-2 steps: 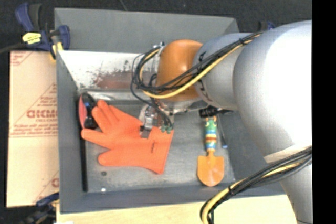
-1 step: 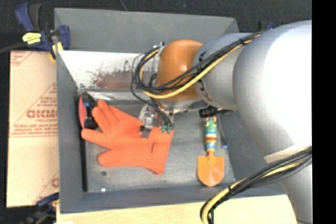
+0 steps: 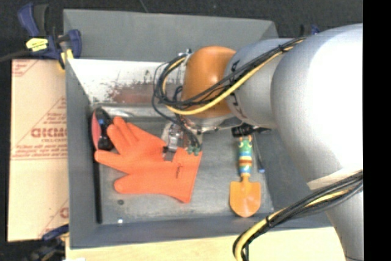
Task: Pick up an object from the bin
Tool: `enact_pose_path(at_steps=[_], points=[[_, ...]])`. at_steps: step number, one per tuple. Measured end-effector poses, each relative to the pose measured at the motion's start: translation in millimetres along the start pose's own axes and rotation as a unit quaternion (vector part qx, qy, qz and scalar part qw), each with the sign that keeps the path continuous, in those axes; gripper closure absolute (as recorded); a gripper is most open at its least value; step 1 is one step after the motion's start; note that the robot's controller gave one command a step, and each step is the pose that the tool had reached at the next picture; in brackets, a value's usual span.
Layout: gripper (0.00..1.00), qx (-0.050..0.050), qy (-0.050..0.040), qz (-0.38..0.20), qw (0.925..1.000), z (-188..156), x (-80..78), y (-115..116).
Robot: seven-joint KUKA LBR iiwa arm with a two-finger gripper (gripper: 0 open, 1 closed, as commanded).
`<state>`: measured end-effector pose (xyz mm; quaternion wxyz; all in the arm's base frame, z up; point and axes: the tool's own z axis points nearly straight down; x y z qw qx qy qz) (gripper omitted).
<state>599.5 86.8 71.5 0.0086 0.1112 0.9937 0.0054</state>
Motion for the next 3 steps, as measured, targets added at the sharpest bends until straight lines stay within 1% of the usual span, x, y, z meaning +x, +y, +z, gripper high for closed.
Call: enact_pose_path(at_steps=[3], points=[[1.00, 0.000, 0.0000, 0.000, 1.0000, 0.0, 0.0, 0.0]])
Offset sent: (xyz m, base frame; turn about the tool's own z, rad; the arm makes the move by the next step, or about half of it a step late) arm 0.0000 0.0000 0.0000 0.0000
